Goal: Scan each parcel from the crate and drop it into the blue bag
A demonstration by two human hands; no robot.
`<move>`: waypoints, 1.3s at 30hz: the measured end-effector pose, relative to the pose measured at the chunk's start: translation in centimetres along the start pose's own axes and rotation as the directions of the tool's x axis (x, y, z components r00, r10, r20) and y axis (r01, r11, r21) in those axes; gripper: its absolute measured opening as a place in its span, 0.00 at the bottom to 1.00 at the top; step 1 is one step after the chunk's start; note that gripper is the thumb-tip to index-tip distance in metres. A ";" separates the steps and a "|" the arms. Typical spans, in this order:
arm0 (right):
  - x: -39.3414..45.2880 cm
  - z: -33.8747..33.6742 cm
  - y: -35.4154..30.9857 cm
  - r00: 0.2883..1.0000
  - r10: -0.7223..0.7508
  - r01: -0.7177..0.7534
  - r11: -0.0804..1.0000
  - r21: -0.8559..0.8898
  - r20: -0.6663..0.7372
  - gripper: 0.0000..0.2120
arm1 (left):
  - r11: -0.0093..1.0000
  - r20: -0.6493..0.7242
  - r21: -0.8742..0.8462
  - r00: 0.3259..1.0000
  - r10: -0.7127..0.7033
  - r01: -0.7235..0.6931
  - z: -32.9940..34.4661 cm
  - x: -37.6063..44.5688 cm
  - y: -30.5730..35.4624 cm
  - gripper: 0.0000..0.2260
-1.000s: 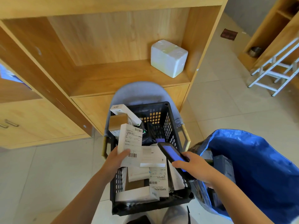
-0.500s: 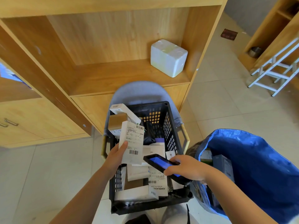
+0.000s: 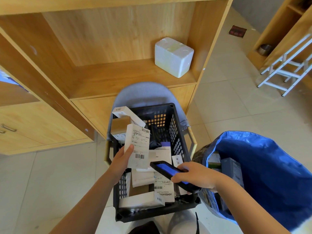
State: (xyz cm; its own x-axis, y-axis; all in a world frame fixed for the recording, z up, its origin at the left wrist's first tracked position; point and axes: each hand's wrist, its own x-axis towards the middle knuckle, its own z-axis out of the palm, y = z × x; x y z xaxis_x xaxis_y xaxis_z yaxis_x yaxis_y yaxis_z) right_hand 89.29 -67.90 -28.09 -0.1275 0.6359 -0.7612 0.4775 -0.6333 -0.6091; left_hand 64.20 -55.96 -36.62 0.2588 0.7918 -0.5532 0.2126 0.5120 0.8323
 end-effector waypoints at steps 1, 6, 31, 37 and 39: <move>-0.1 0.0 0.2 1.000 0.004 -0.004 1.000 0.007 -0.024 0.30 | 1.000 0.000 -0.003 1.000 0.005 -0.005 0.2 0.0 0.1 0.14; -1.2 -0.6 3.1 0.971 0.077 -0.056 0.994 0.098 -0.225 0.21 | 1.000 0.034 0.025 0.999 0.014 -0.015 2.7 0.8 1.0 0.13; -9.5 -12.0 38.2 0.710 0.613 -0.374 0.746 0.551 -0.348 0.29 | 0.822 0.266 0.568 0.934 -0.240 0.050 42.6 6.5 -5.0 0.07; -3.9 -13.5 44.8 0.691 0.661 -0.397 0.685 0.611 -0.291 0.31 | 0.707 0.182 0.695 0.918 -0.351 0.133 48.4 11.2 -12.5 0.05; -1.0 -13.8 46.5 0.688 0.671 -0.391 0.662 0.640 -0.274 0.27 | 0.647 0.144 0.749 0.917 -0.373 0.145 49.1 13.8 -16.3 0.08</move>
State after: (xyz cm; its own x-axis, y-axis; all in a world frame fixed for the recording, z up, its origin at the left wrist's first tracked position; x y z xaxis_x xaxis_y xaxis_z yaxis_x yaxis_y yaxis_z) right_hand 123.59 -91.91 -52.64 0.4714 0.1336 -0.8718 -0.1904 -0.9497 -0.2485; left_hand 110.63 -69.69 -59.57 0.2940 0.4868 -0.8226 0.8805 0.1969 0.4312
